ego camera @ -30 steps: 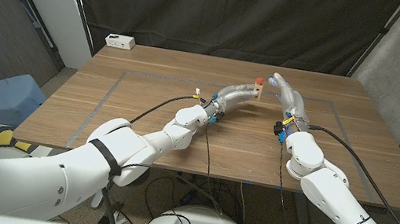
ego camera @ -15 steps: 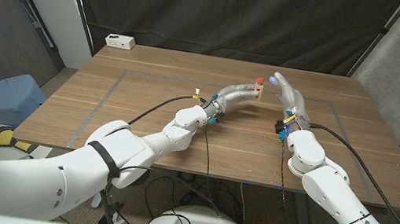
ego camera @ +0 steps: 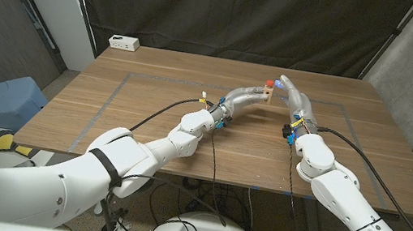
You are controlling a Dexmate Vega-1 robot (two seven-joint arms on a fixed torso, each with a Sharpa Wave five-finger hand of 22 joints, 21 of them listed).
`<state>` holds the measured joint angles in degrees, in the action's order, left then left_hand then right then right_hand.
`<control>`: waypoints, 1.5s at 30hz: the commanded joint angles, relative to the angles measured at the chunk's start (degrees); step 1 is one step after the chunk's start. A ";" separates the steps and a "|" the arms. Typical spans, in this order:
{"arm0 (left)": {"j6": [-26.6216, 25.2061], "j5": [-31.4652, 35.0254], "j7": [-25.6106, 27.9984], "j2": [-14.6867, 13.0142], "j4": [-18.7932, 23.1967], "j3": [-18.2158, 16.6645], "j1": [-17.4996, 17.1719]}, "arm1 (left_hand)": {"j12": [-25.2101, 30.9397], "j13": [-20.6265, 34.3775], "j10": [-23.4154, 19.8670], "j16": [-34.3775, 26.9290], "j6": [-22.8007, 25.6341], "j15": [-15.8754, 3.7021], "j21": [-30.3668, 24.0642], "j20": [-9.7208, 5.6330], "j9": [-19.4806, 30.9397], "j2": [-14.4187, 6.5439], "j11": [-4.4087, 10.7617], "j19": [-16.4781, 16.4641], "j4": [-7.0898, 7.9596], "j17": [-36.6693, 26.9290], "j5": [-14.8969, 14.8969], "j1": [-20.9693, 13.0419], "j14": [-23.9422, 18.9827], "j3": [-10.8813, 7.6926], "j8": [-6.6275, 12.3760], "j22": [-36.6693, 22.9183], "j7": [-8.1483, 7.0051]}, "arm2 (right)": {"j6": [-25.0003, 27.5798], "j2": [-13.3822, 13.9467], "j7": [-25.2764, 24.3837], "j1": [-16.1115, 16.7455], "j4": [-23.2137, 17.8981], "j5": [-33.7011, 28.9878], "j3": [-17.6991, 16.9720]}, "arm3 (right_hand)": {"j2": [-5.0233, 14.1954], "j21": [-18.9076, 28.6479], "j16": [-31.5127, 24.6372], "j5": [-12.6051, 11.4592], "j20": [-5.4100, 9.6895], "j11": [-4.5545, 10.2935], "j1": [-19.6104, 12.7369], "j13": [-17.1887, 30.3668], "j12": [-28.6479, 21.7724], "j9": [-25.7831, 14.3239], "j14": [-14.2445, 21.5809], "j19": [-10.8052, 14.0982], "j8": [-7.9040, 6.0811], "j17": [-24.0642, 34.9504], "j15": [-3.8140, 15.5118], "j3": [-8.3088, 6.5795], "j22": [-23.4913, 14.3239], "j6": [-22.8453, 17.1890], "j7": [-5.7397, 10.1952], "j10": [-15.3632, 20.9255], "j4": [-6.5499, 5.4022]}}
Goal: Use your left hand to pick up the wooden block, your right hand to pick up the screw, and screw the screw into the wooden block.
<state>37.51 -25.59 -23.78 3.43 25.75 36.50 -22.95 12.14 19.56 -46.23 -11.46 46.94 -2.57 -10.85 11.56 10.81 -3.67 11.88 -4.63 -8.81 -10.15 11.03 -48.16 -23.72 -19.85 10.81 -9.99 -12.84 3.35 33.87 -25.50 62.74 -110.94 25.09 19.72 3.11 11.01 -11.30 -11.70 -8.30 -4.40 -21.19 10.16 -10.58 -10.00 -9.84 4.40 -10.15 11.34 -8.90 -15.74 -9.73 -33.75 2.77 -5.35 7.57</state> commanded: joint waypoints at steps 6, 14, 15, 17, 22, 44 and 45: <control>-0.70 0.17 1.35 -1.21 3.62 0.62 -1.79 | 0.30 0.11 -0.51 -0.09 1.30 -1.93 -0.41 0.08 0.26 -0.46 -0.18 -0.13 0.10 -0.15 0.40 -0.07 -0.32 -0.35 0.40 -0.23 0.01 | 0.01 0.70 0.13 0.54 -0.89 0.01 0.16 | 0.02 -0.12 -0.19 -0.03 -0.46 -0.18 0.45 0.17 -0.09 -0.14 -1.35 -0.29 -0.28 0.12 0.04 0.24 -0.14 -0.44 0.07 -0.47 -0.03; -0.87 -0.01 1.50 -1.10 3.15 0.64 -1.69 | 0.32 0.14 -0.54 -0.12 1.30 -1.86 -0.40 0.11 0.26 -0.50 -0.32 -0.11 0.12 -0.16 0.39 -0.04 -0.36 -0.37 0.41 -0.23 0.01 | -0.03 0.93 0.05 0.86 -1.65 -0.32 0.21 | 0.07 -0.12 -0.22 -0.02 -0.46 -0.12 0.51 0.17 -0.15 -0.15 -1.31 -0.31 -0.37 0.11 0.04 0.23 -0.14 -0.66 0.07 -0.39 -0.02; -0.83 -0.05 1.41 -1.05 2.97 0.64 -1.62 | 0.31 0.14 -0.50 -0.12 1.30 -1.86 -0.40 0.11 0.26 -0.50 -0.36 -0.11 0.12 -0.16 0.39 -0.05 -0.36 -0.38 0.41 -0.23 0.01 | 0.02 0.89 -0.07 0.85 -1.73 -0.47 0.28 | 0.09 -0.11 -0.22 -0.02 -0.45 -0.09 0.52 0.17 -0.15 -0.15 -1.31 -0.31 -0.40 0.11 0.02 0.23 -0.14 -0.74 0.02 -0.39 -0.02; -0.78 -0.06 1.26 -0.97 2.63 0.66 -1.47 | 0.31 0.13 -0.56 -0.11 1.30 -1.81 -0.41 0.10 0.26 -0.51 -0.13 -0.11 0.11 -0.15 0.40 -0.05 -0.36 -0.41 0.41 -0.23 0.02 | 0.14 0.94 -0.09 0.82 -1.91 -0.66 0.41 | 0.12 -0.10 -0.24 -0.02 -0.42 -0.10 0.52 0.17 -0.19 -0.15 -1.28 -0.28 -0.42 0.11 0.03 0.22 -0.14 -0.79 0.06 -0.32 -0.01; -0.43 -0.27 0.82 -0.49 1.30 0.52 -0.93 | 0.26 0.18 -0.38 -0.12 1.28 -1.80 -0.41 0.14 0.26 -0.51 -0.16 -0.11 0.14 -0.16 0.40 0.02 -0.41 -0.42 0.40 -0.23 0.02 | 0.11 0.88 -0.15 0.76 -2.07 -0.96 0.57 | 0.16 -0.08 -0.25 -0.02 -0.42 -0.18 0.53 0.17 -0.22 -0.15 -1.25 -0.26 -0.45 0.10 -0.02 0.20 -0.14 -0.89 0.05 -0.25 0.02; -0.14 -0.35 0.49 -0.24 0.55 0.22 -0.69 | 0.19 0.10 -0.33 -0.12 1.40 -1.90 -0.42 0.09 0.26 -0.51 -0.31 -0.13 0.13 -0.18 0.40 0.07 -0.40 -0.46 0.44 -0.23 0.01 | 0.62 0.58 -0.14 0.91 -2.43 -1.25 1.31 | 0.30 -0.03 -0.31 -0.03 -0.43 -0.12 0.53 0.16 -0.32 -0.16 -1.09 -0.15 -0.49 0.05 -0.02 0.11 -0.14 -1.13 -0.01 0.01 0.13; -0.15 -0.34 0.51 -0.27 0.63 0.23 -0.73 | 0.26 0.11 -0.49 -0.11 1.41 -1.91 -0.42 0.11 0.26 -0.51 -0.27 -0.13 0.11 -0.16 0.41 0.04 -0.42 -0.50 0.44 -0.23 0.01 | 0.65 0.58 -0.18 0.96 -2.51 -1.27 1.31 | 0.31 -0.03 -0.31 -0.03 -0.42 -0.11 0.53 0.16 -0.32 -0.16 -1.06 -0.16 -0.49 0.05 -0.02 0.10 -0.14 -1.15 -0.03 0.02 0.14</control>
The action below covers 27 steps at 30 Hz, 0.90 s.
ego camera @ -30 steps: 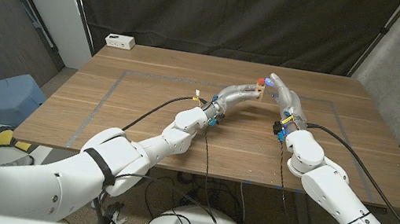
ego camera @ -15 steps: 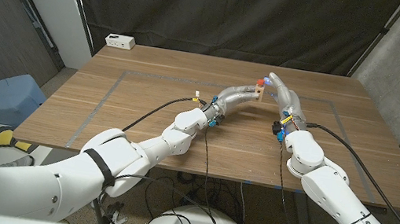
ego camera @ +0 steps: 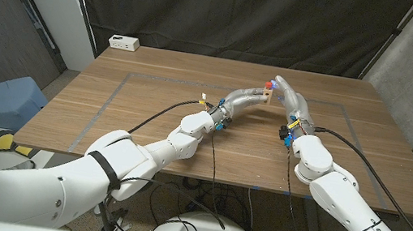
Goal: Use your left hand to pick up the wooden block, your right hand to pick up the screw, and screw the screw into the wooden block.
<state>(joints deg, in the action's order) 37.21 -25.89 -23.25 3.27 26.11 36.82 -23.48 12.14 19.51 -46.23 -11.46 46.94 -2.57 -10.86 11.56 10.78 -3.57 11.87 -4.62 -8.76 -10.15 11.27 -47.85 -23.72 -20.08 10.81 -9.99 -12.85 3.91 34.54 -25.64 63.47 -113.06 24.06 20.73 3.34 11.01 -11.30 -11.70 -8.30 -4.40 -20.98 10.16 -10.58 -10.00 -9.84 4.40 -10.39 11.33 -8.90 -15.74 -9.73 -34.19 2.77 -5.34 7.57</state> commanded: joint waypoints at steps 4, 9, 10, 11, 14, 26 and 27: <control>0.02 -0.05 -0.11 -0.22 0.61 -0.06 -0.35 | 0.28 0.20 -0.49 -0.09 1.41 -1.91 -0.42 0.07 0.30 -0.66 -0.21 -0.14 0.09 -0.17 0.16 -0.23 -0.37 -0.28 0.44 -0.24 0.01 | 0.12 -0.06 -0.25 0.46 -0.75 -0.48 0.35 | 0.11 -0.03 -0.31 -0.03 -0.44 -0.13 0.31 0.16 -0.33 -0.16 -1.06 -0.14 -0.26 0.06 -0.03 0.09 -0.14 -0.75 0.03 0.03 0.15; -0.04 -0.06 -0.29 -0.20 0.63 -0.01 -0.35 | 0.24 0.20 -0.39 -0.08 1.34 -1.82 -0.41 0.11 0.30 -0.65 -0.19 -0.12 0.12 -0.17 0.16 -0.16 -0.36 -0.29 0.41 -0.24 0.01 | 0.26 -0.06 -0.48 0.75 -1.07 -0.54 0.30 | 0.14 -0.02 -0.34 -0.04 -0.41 -0.15 0.29 0.16 -0.33 -0.16 -0.99 -0.11 -0.26 0.04 -0.03 0.06 -0.14 -0.78 0.01 0.05 0.19; -0.01 -0.04 -0.26 -0.20 0.66 0.00 -0.35 | 0.24 0.21 -0.40 -0.08 1.34 -1.86 -0.41 0.09 0.30 -0.66 -0.12 -0.12 0.07 -0.15 0.17 -0.23 -0.39 -0.33 0.41 -0.24 0.02 | 0.19 -0.10 -0.54 0.84 -1.09 -0.55 0.28 | 0.15 -0.02 -0.33 -0.04 -0.43 -0.14 0.29 0.16 -0.33 -0.16 -0.99 -0.12 -0.27 0.04 -0.04 0.06 -0.14 -0.83 0.06 0.05 0.19; 0.02 -0.02 -0.26 -0.21 0.69 0.02 -0.35 | 0.26 0.22 -0.42 -0.08 1.36 -1.83 -0.42 0.12 0.30 -0.65 -0.16 -0.13 0.09 -0.15 0.17 -0.20 -0.38 -0.32 0.42 -0.24 0.02 | 0.17 -0.06 -0.53 0.90 -1.12 -0.57 0.27 | 0.15 -0.03 -0.33 -0.04 -0.45 -0.13 0.29 0.16 -0.34 -0.16 -0.99 -0.14 -0.27 0.04 -0.04 0.05 -0.14 -0.83 0.08 0.08 0.20; -0.04 -0.01 -0.30 -0.26 0.89 0.06 -0.38 | 0.26 0.20 -0.47 -0.07 1.33 -1.85 -0.41 0.15 0.30 -0.64 -0.19 -0.12 0.09 -0.15 0.16 -0.16 -0.37 -0.34 0.41 -0.24 0.02 | 0.11 -0.07 -0.75 1.14 -1.26 -0.75 0.25 | 0.17 -0.04 -0.33 -0.05 -0.45 -0.21 0.28 0.16 -0.33 -0.16 -0.99 -0.16 -0.25 0.04 -0.03 0.04 -0.14 -0.81 0.03 0.07 0.22; -0.24 -0.23 -0.86 0.11 0.12 0.02 -0.06 | 0.27 0.19 -0.50 -0.11 1.33 -1.79 -0.43 0.12 0.30 -0.69 -0.15 -0.16 0.06 -0.17 0.16 -0.21 -0.47 -0.40 0.41 -0.24 0.02 | 0.41 0.03 -1.40 1.96 -2.08 -1.05 -0.07 | 0.23 -0.03 -0.33 -0.06 -0.49 -0.20 0.26 0.16 -0.35 -0.16 -0.95 -0.13 -0.30 0.02 -0.02 -0.02 -0.13 -1.00 0.13 0.14 0.28; -0.24 -0.23 -0.83 0.14 0.06 0.01 -0.07 | 0.26 0.16 -0.52 -0.12 1.34 -1.81 -0.44 0.08 0.30 -0.61 -0.16 -0.19 0.01 -0.14 0.16 -0.25 -0.50 -0.39 0.41 -0.24 0.02 | 0.46 0.15 -1.47 2.14 -2.29 -1.16 -0.08 | 0.24 -0.03 -0.34 -0.06 -0.46 -0.17 0.26 0.16 -0.35 -0.16 -0.93 -0.14 -0.29 0.02 -0.04 -0.02 -0.13 -1.01 0.16 0.14 0.29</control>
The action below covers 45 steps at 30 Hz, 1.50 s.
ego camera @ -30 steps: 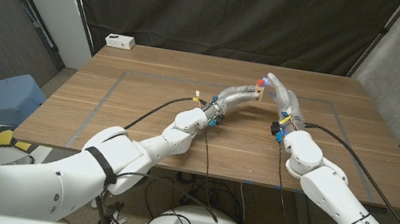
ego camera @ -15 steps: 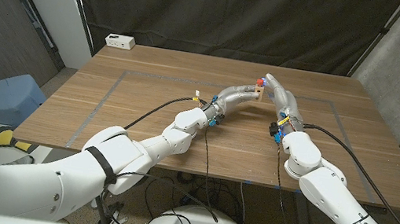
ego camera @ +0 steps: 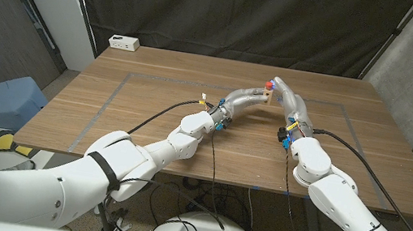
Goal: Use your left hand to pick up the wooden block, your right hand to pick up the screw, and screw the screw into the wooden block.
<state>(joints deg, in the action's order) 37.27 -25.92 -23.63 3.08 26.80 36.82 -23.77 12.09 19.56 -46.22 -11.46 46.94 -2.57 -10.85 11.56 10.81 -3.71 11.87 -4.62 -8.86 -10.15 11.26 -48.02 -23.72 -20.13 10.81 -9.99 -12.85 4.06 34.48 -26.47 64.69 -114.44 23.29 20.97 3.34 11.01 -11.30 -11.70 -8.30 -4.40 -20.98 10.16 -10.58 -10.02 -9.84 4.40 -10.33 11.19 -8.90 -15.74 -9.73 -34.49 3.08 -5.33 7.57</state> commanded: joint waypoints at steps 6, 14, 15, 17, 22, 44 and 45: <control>-0.45 -0.53 -0.89 0.61 -1.25 -0.21 0.33 | 0.28 0.14 -0.43 -0.11 1.31 -1.75 -0.46 0.11 0.27 -0.58 -0.13 -0.25 0.17 -0.19 0.17 -0.05 -0.40 -0.35 0.40 -0.24 0.02 | 0.65 0.26 -1.07 1.30 -1.46 -0.73 -0.35 | 0.27 -0.02 -0.34 -0.06 -0.42 -0.10 0.26 0.16 -0.38 -0.15 -0.92 -0.11 -0.33 0.16 0.03 -0.04 -0.14 -0.69 -0.18 0.25 0.31; -0.36 -0.59 -1.32 0.98 -2.09 -0.31 0.66 | 0.30 0.13 -0.49 -0.14 1.26 -1.78 -0.47 0.17 0.27 -0.53 -0.25 -0.31 0.14 -0.18 0.17 -0.05 -0.47 -0.34 0.39 -0.24 0.02 | 0.89 0.09 -1.63 1.69 -1.78 -0.95 -0.49 | 0.30 0.00 -0.37 -0.07 -0.43 -0.07 0.26 0.16 -0.34 -0.15 -0.83 -0.07 -0.31 0.15 0.02 -0.07 -0.13 -0.72 -0.14 0.17 0.35; -0.35 -0.57 -1.29 1.00 -2.15 -0.32 0.69 | 0.31 0.15 -0.52 -0.14 1.31 -1.83 -0.47 0.12 0.27 -0.48 -0.17 -0.32 0.09 -0.16 0.18 -0.10 -0.52 -0.35 0.41 -0.24 0.02 | 0.90 0.09 -1.68 1.79 -1.83 -0.96 -0.50 | 0.30 0.00 -0.38 -0.06 -0.43 -0.10 0.26 0.16 -0.35 -0.15 -0.81 -0.06 -0.31 0.15 0.02 -0.07 -0.13 -0.73 -0.11 0.21 0.35; -0.36 -0.59 -1.30 0.98 -2.14 -0.37 0.68 | 0.30 0.17 -0.48 -0.17 1.35 -1.80 -0.47 0.11 0.27 -0.48 -0.30 -0.34 0.10 -0.16 0.18 -0.08 -0.60 -0.35 0.43 -0.24 0.02 | 1.04 0.07 -1.84 1.92 -1.96 -1.06 -0.49 | 0.31 0.00 -0.39 -0.06 -0.43 -0.10 0.27 0.16 -0.36 -0.15 -0.78 -0.05 -0.32 0.15 0.09 -0.08 -0.13 -0.76 -0.15 0.23 0.36; -0.44 -0.73 -1.53 1.09 -2.35 -0.51 0.73 | 0.27 0.11 -0.47 -0.20 1.43 -1.77 -0.47 0.17 0.27 -0.47 -0.20 -0.37 0.12 -0.17 0.17 -0.05 -0.67 -0.33 0.46 -0.24 0.03 | 1.32 0.02 -2.10 2.18 -2.19 -1.15 -0.48 | 0.31 0.06 -0.42 -0.06 -0.40 -0.07 0.29 0.16 -0.39 -0.15 -0.67 0.11 -0.34 0.14 0.12 -0.08 -0.13 -0.87 -0.11 0.34 0.38; -0.98 -1.06 -2.07 1.48 -3.40 -1.01 1.21 | 0.32 0.17 -0.52 -0.20 1.30 -1.90 -0.45 0.23 0.26 -0.45 -0.29 -0.40 0.08 -0.17 0.17 -0.10 -0.82 -0.37 0.41 -0.24 0.03 | 2.09 0.14 -2.40 2.84 -3.24 -1.62 -0.17 | 0.39 0.06 -0.43 -0.05 -0.40 -0.01 0.30 0.16 -0.39 -0.15 -0.54 0.22 -0.33 0.13 0.22 -0.15 -0.13 -1.07 0.01 0.49 0.46; -1.01 -1.06 -2.07 1.50 -3.46 -1.02 1.26 | 0.33 0.18 -0.51 -0.21 1.30 -1.84 -0.45 0.23 0.26 -0.51 -0.33 -0.41 0.13 -0.19 0.17 -0.06 -0.81 -0.37 0.41 -0.24 0.03 | 2.22 0.19 -2.45 2.83 -3.33 -1.75 -0.11 | 0.39 0.06 -0.43 -0.05 -0.39 0.00 0.30 0.16 -0.39 -0.15 -0.52 0.22 -0.34 0.13 0.19 -0.15 -0.13 -1.08 -0.05 0.49 0.47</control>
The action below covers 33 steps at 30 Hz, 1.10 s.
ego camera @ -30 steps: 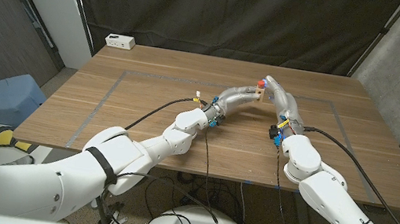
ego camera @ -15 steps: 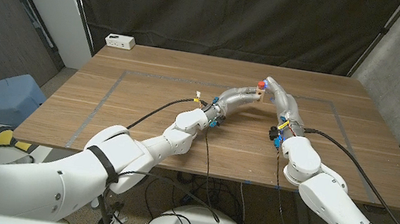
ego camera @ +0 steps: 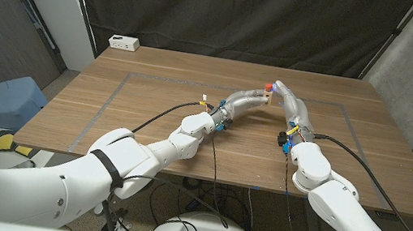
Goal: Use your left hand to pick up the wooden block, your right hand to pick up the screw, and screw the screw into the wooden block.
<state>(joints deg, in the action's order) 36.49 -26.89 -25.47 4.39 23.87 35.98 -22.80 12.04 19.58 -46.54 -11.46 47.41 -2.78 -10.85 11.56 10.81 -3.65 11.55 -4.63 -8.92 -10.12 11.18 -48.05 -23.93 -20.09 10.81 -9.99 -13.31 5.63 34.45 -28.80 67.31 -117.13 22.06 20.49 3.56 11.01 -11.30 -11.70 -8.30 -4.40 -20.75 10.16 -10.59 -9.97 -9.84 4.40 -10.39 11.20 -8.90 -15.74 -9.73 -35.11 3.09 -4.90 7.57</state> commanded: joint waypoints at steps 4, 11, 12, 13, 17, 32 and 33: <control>-0.34 -0.08 -0.29 0.29 -0.81 -0.23 0.51 | 0.34 0.16 -0.11 -0.20 0.83 -1.58 -0.45 0.25 0.26 -0.56 0.06 -0.43 0.19 -0.21 0.24 -0.03 -0.63 -0.42 0.41 -0.24 0.49 | 0.92 0.39 -0.19 0.26 -1.02 -0.95 0.56 | 0.17 0.06 -0.45 -0.05 -0.37 -0.04 0.07 0.16 -0.41 -0.19 -0.46 0.24 -0.28 0.11 0.11 -0.16 -0.13 -0.52 -0.02 0.13 0.48; -0.61 -0.06 -0.36 0.45 -1.11 -0.29 0.74 | 0.48 0.21 -0.40 -0.18 0.79 -1.58 -0.46 0.22 0.26 -0.53 -0.01 -0.46 0.22 -0.20 0.25 0.06 -0.67 -0.45 0.40 -0.24 0.49 | 1.73 0.75 -0.11 0.09 -1.65 -1.64 0.94 | 0.18 0.06 -0.45 -0.05 -0.41 0.02 0.08 0.15 -0.46 -0.19 -0.42 0.25 -0.30 0.10 0.10 -0.17 -0.13 -0.63 0.03 0.31 0.50; -0.64 -0.07 -0.33 0.46 -1.13 -0.32 0.75 | 0.46 0.22 -0.34 -0.18 0.80 -1.59 -0.45 0.24 0.26 -0.57 -0.07 -0.45 0.27 -0.21 0.24 0.12 -0.66 -0.44 0.41 -0.24 0.49 | 1.92 0.75 -0.11 0.04 -1.76 -1.73 1.05 | 0.19 0.05 -0.44 -0.05 -0.41 0.04 0.09 0.15 -0.47 -0.19 -0.44 0.25 -0.32 0.10 0.11 -0.18 -0.13 -0.68 0.02 0.34 0.50; -0.63 -0.07 -0.32 0.45 -1.13 -0.33 0.74 | 0.46 0.21 -0.35 -0.18 0.83 -1.59 -0.45 0.23 0.26 -0.59 -0.04 -0.45 0.28 -0.21 0.25 0.13 -0.66 -0.46 0.42 -0.24 0.49 | 1.89 0.74 -0.03 0.05 -1.79 -1.71 1.08 | 0.19 0.06 -0.44 -0.05 -0.38 0.03 0.09 0.15 -0.46 -0.19 -0.44 0.26 -0.34 0.10 0.11 -0.18 -0.13 -0.75 0.02 0.32 0.51; -0.68 -0.10 -0.30 0.43 -1.08 -0.39 0.67 | 0.40 0.22 -0.23 -0.18 0.84 -1.57 -0.45 0.25 0.25 -0.58 0.01 -0.46 0.30 -0.20 0.24 0.21 -0.73 -0.50 0.42 -0.24 0.49 | 2.05 0.81 0.35 -0.06 -1.84 -1.69 1.30 | 0.20 0.05 -0.43 -0.04 -0.38 0.04 0.09 0.15 -0.47 -0.19 -0.44 0.26 -0.34 0.10 0.09 -0.19 -0.13 -0.80 0.08 0.39 0.52; -0.66 -0.16 -0.24 0.40 -0.91 -0.47 0.27 | 0.40 0.20 -0.32 -0.23 0.81 -1.51 -0.48 0.02 0.26 -0.63 -0.03 -0.58 0.30 -0.22 0.25 0.29 -0.94 -0.60 0.41 -0.25 0.49 | 2.54 0.91 0.41 0.02 -2.22 -2.05 1.68 | 0.25 0.02 -0.40 -0.05 -0.42 0.06 0.08 0.15 -0.45 -0.20 -0.47 0.23 -0.41 0.09 0.13 -0.24 -0.13 -1.17 0.05 0.46 0.56; -0.64 -0.10 -0.18 0.38 -0.91 -0.43 0.28 | 0.42 0.21 -0.34 -0.25 0.84 -1.62 -0.47 -0.01 0.26 -0.64 -0.11 -0.59 0.27 -0.21 0.25 0.25 -1.03 -0.64 0.42 -0.25 0.50 | 2.54 0.93 0.32 0.10 -2.27 -2.10 1.62 | 0.25 0.02 -0.40 -0.05 -0.43 0.04 0.08 0.15 -0.44 -0.20 -0.46 0.24 -0.41 0.09 0.12 -0.24 -0.13 -1.19 0.09 0.44 0.57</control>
<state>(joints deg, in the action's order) 35.86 -26.97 -25.79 4.79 22.90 35.62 -22.24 12.04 19.56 -46.54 -11.46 47.23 -2.48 -10.85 11.25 10.77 -3.84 11.56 -4.93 -8.90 -10.13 10.97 -47.85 -24.23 -20.25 10.80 -9.99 -13.13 7.90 35.27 -28.39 67.28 -119.03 20.27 21.96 3.56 11.02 -11.30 -11.70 -8.30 -4.29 -20.75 10.16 -10.82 -10.16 -9.84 4.40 -10.42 11.21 -8.90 -15.99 -9.73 -35.73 3.08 -4.80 7.82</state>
